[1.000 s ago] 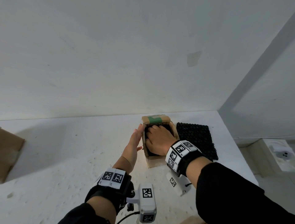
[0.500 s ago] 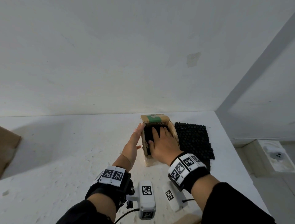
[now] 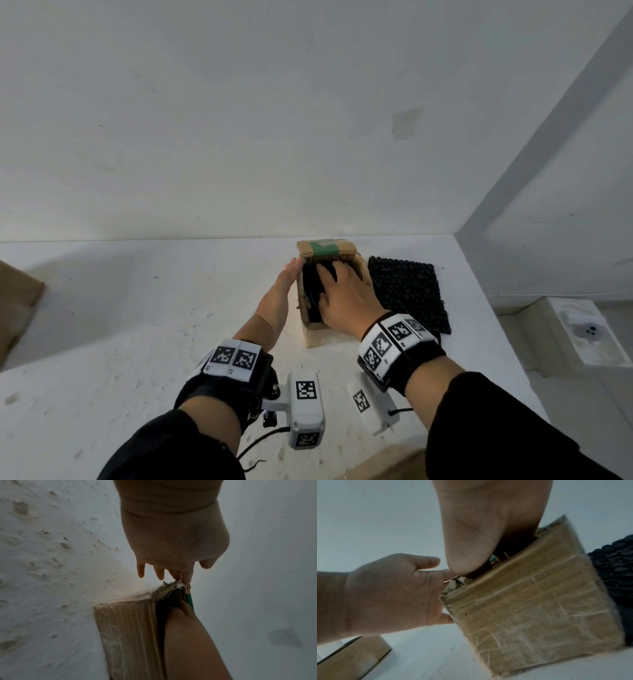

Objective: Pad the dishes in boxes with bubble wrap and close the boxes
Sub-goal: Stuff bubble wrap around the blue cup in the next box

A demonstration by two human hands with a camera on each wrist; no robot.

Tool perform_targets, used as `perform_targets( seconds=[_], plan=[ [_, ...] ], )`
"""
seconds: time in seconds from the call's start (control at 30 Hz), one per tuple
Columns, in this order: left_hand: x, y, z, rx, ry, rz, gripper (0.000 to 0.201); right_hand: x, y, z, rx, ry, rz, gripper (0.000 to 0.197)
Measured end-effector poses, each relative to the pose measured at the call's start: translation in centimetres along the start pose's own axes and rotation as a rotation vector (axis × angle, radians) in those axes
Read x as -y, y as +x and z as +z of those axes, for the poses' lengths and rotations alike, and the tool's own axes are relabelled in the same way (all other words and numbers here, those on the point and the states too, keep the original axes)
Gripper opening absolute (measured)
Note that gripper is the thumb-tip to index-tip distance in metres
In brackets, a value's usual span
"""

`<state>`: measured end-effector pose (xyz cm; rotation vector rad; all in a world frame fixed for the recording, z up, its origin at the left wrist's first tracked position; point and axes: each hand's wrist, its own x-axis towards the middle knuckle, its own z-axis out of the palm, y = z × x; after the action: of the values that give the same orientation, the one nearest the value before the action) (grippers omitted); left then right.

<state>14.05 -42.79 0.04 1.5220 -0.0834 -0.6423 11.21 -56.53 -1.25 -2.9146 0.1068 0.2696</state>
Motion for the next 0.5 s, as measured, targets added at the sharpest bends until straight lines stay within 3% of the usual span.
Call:
perform_targets(
  seconds=[0.13, 0.27, 0.4, 0.5],
  plan=[
    [-0.5, 0.5, 0.8, -0.141, 0.127, 0.047, 0.036, -2.2, -1.9, -0.8, -0.203, 0.046, -0.143, 0.041],
    [-0.6, 1.3, 3.5, -0.321, 0.466, 0.265, 0.036, -6.6, -2.9, -2.0, -0.304, 0.127, -0.062, 0.036],
    [-1.6, 0.8, 9.4, -0.200, 0.572, 0.483, 0.033, -11.6, -4.3, -3.0, -0.205, 0.259, 0.204, 0.044],
    [-0.9, 1.2, 13.5, -0.066, 0.605, 0.471, 0.038, -14.3, -5.2, -2.6, -0.068, 0.305, 0.383, 0.053]
  ],
)
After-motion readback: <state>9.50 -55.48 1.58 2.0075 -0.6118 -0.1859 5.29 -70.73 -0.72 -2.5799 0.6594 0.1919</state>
